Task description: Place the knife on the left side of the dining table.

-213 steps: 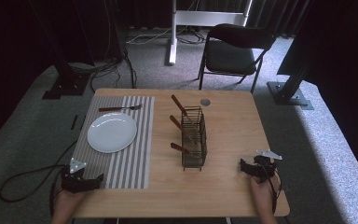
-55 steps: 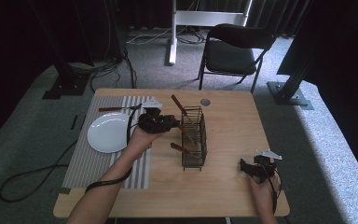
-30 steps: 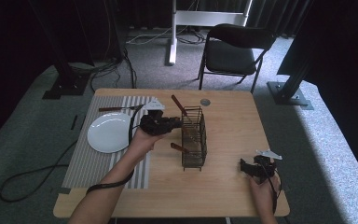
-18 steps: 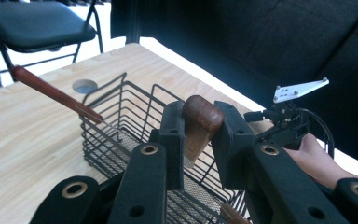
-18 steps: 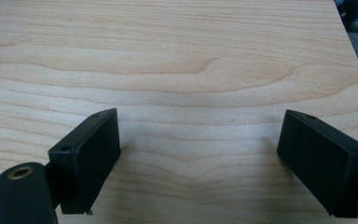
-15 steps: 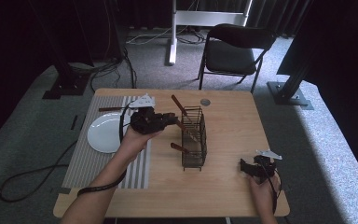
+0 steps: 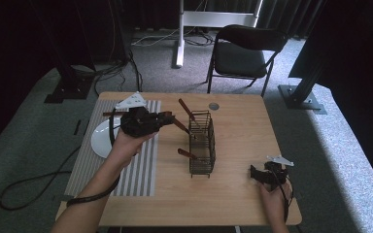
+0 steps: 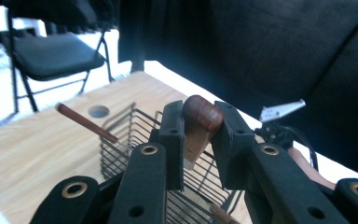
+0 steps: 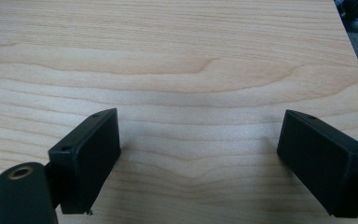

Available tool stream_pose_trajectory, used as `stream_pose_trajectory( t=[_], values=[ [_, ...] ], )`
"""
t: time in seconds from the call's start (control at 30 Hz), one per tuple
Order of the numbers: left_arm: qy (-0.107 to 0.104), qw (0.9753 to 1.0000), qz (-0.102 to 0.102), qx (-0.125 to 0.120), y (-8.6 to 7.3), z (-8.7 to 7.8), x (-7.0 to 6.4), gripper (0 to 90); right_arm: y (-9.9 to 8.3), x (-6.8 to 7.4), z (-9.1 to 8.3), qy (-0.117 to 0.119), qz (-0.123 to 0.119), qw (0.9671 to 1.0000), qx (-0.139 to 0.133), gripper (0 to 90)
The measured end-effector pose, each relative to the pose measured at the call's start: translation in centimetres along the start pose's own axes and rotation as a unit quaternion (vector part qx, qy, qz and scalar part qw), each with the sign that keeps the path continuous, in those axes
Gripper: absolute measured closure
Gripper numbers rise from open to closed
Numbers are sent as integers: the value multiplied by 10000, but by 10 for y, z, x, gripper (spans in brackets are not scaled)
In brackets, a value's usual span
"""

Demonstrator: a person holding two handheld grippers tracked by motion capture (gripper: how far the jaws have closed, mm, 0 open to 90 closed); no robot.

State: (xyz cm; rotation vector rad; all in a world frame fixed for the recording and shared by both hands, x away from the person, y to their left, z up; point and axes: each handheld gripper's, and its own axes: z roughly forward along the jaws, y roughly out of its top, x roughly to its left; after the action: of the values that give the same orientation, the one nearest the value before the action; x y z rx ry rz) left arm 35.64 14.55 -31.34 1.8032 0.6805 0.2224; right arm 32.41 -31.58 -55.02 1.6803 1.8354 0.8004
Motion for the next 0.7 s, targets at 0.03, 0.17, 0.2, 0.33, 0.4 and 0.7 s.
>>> stream_pose_trajectory(
  t=[0.03, 0.17, 0.2, 0.33, 0.4, 0.7],
  values=[
    [39, 10000, -45, -55, 1, -4, 1, 753, 0, 0, 0, 0, 0, 10000, 0, 124],
    [167, 9998, -45, -47, 1, -16, 5, 753, 0, 0, 0, 0, 0, 10000, 0, 124],
    [200, 9998, -43, -53, -1, -20, 6, 753, 0, 0, 0, 0, 2, 10000, 1, 124],
    [359, 9993, -108, -24, -8, -32, 11, 753, 0, 0, 0, 0, -1, 10000, 0, 124],
    [429, 9989, -173, 12, -13, -38, 15, 753, 0, 0, 0, 0, 0, 10000, 0, 124],
    [694, 9969, -378, 3, -41, -56, 31, 753, 0, 0, 0, -1, -1, 10000, 0, 124]
  ],
)
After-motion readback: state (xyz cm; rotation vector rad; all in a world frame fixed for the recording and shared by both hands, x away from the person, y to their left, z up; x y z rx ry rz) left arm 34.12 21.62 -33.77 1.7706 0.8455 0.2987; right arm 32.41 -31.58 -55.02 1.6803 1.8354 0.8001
